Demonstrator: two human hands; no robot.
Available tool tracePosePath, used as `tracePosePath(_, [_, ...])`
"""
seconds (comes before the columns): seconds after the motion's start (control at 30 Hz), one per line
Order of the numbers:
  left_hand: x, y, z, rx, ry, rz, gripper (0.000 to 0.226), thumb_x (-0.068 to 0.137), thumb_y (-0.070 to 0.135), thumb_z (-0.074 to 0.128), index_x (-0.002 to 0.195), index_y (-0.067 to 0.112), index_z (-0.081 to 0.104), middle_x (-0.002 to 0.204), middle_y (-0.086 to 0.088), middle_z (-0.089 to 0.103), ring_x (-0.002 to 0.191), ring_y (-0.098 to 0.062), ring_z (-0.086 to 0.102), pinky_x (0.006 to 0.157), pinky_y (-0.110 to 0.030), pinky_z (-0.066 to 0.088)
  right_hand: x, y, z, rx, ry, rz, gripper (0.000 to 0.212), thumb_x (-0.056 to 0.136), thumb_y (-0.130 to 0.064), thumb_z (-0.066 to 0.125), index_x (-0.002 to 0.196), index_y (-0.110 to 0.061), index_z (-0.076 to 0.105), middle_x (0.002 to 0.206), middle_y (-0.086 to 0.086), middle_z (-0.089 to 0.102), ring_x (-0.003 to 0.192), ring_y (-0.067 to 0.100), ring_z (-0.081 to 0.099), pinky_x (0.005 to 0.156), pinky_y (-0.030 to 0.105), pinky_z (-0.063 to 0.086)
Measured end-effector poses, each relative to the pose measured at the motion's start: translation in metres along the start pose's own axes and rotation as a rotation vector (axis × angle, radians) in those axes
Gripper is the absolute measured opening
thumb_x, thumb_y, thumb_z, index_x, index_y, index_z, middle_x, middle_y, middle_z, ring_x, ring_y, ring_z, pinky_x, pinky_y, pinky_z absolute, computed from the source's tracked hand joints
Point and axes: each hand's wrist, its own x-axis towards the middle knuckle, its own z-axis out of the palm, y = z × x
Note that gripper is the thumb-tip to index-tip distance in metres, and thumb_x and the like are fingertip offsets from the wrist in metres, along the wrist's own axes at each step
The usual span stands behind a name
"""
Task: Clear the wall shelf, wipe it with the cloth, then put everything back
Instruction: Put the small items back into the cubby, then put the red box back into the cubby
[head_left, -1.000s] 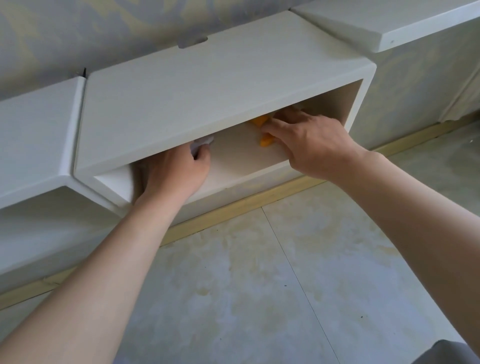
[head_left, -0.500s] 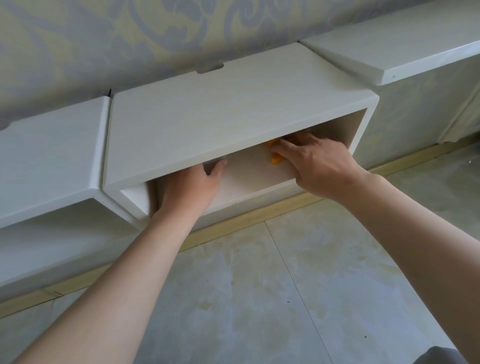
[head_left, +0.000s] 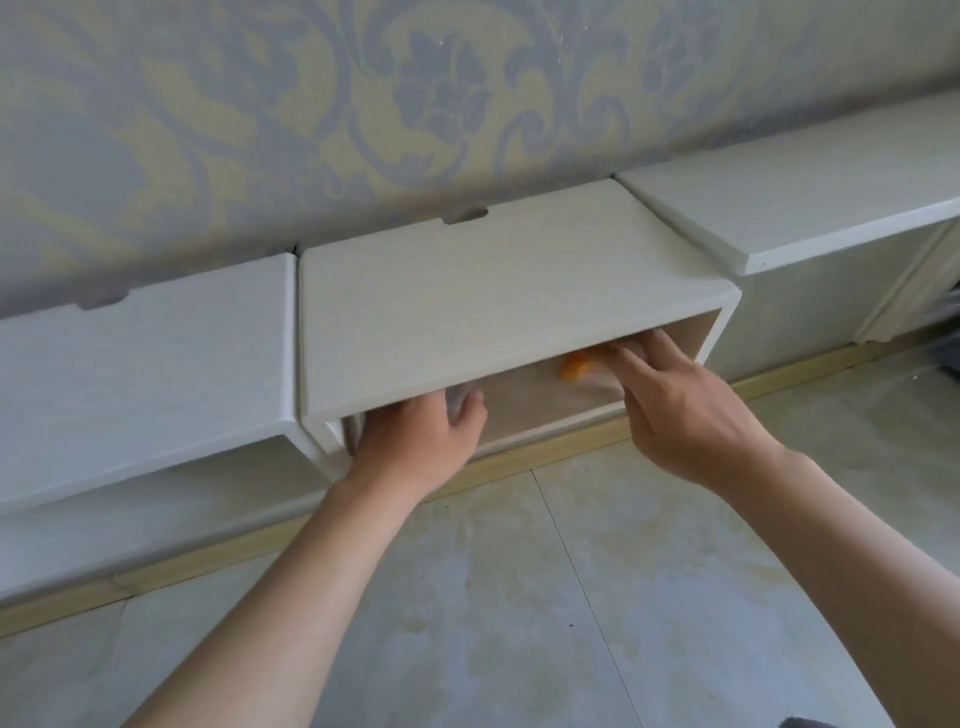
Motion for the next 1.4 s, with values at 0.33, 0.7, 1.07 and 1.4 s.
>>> tracePosePath(0.33, [-0.086,0.040,-0.176,-0.097,-0.417,-0.096,0.054,0.091,0.044,0.051,0.132,0.011,0.061,0.135,0.000,0.058,0.129,-0.015,0.053,0.102,-0.010,0.028,-0.012,-0.099,-0.150,0.227,-0.195,0.154,0.047,0.087,-0.007,0.046,0.132,-0.017,0.053,0.119,0.009,0.058,0.084,0.034,0.066,0.056,0.043,0.057])
tracePosePath(0.7, [-0.114,0.131,-0.456,-0.343,-0.213,-0.309,0.023,0.092,0.017,0.066,0.115,0.018,0.069,0.091,0.018,0.066,0.089,0.004,0.063,0.082,-0.018,0.053,0.039,-0.249,-0.373,0.464,-0.203,0.235,0.039,0.092,-0.021,0.055,0.130,-0.016,0.059,0.114,0.004,0.064,0.105,0.024,0.062,0.083,0.026,0.046])
tracePosePath(1.07, [-0.225,0.109,-0.585,-0.295,-0.032,-0.600,0.025,0.093,0.019,0.065,0.118,0.015,0.068,0.089,0.013,0.067,0.080,0.014,0.059,0.065,0.000,0.038,0.055,-0.376,-0.446,0.585,-0.336,0.060,0.038,0.096,-0.023,0.058,0.132,-0.014,0.057,0.115,0.007,0.065,0.108,0.020,0.061,0.088,0.028,0.046])
tracePosePath(1.4, [-0.371,0.000,-0.667,-0.351,0.128,-0.677,0.024,0.093,0.018,0.063,0.117,0.017,0.067,0.089,0.012,0.068,0.078,0.000,0.065,0.062,-0.005,0.042,0.008,-0.576,-0.429,0.592,-0.447,-0.014,0.036,0.096,-0.028,0.058,0.131,-0.020,0.057,0.112,0.000,0.065,0.102,0.016,0.062,0.088,0.030,0.049])
